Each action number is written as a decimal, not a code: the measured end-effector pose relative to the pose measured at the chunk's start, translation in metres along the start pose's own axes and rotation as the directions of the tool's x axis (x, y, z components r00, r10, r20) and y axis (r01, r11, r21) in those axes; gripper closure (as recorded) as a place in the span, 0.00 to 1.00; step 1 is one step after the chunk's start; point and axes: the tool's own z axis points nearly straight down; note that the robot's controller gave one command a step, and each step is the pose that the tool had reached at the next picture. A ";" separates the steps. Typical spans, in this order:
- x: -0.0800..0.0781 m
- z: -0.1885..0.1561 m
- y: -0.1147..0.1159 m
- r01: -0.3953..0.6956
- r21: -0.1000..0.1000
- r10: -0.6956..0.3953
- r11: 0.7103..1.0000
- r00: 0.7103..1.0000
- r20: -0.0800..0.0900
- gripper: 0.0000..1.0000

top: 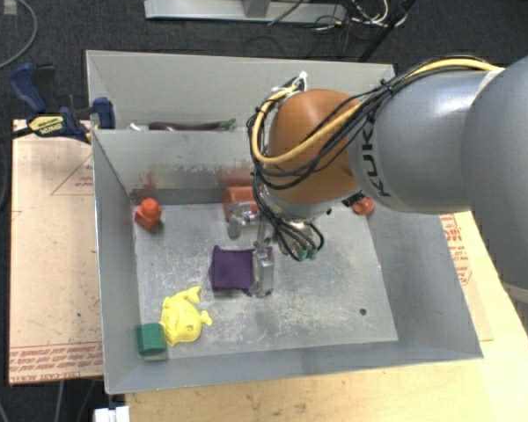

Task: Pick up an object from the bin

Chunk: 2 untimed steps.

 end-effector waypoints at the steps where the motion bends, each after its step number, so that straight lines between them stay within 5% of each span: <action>1: 0.015 0.058 0.000 -0.044 0.000 0.044 0.999 0.999 -0.004 0.00; 2: 0.017 0.058 -0.002 -0.081 -0.002 0.081 0.997 0.997 0.001 1.00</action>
Offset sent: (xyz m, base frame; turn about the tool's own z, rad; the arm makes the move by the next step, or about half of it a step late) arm -0.0162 -0.0065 -0.0586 0.0860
